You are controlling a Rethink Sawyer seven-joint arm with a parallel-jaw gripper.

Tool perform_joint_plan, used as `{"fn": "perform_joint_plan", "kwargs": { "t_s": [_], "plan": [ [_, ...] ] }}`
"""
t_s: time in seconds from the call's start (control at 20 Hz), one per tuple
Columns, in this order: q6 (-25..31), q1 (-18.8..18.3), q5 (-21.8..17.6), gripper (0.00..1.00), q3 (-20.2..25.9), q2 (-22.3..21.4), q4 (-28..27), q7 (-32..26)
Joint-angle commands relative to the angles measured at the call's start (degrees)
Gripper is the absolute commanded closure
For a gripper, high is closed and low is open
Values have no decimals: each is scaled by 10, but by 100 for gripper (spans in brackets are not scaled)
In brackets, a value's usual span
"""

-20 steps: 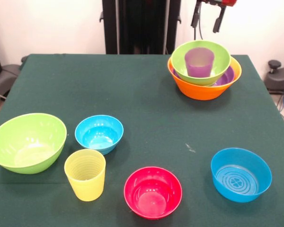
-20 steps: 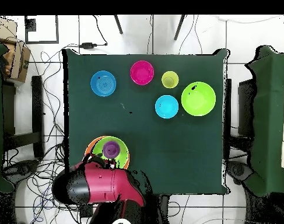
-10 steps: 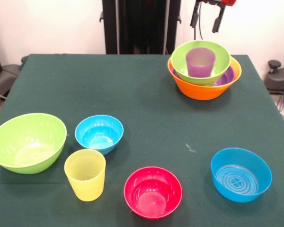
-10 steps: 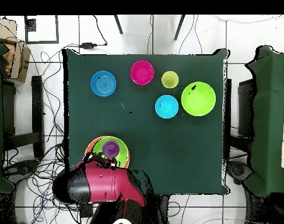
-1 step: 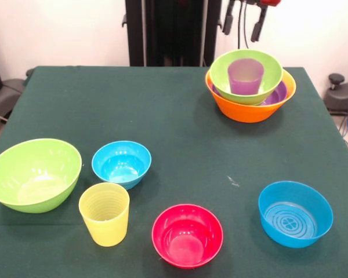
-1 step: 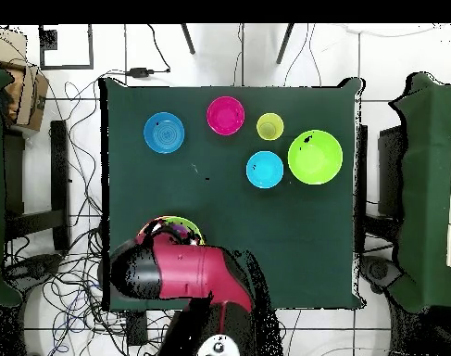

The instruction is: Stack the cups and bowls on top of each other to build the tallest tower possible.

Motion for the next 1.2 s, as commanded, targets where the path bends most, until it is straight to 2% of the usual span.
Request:
{"fn": "perform_joint_plan", "kwargs": {
  "t_s": [0.05, 0.25, 0.4, 0.75, 0.95, 1.2],
  "plan": [
    [145, -67, 0, 0, 80, 41, -158, -59],
    [191, -107, -9, 0, 92, 88, -246, -66],
    [217, -132, -26, 0, 91, 136, -332, -61],
    [292, -184, -51, 0, 108, 244, -526, -97],
    [327, -205, -54, 0, 127, 283, -596, -127],
    [338, -218, -56, 0, 138, 320, -647, -139]
  ]
}}
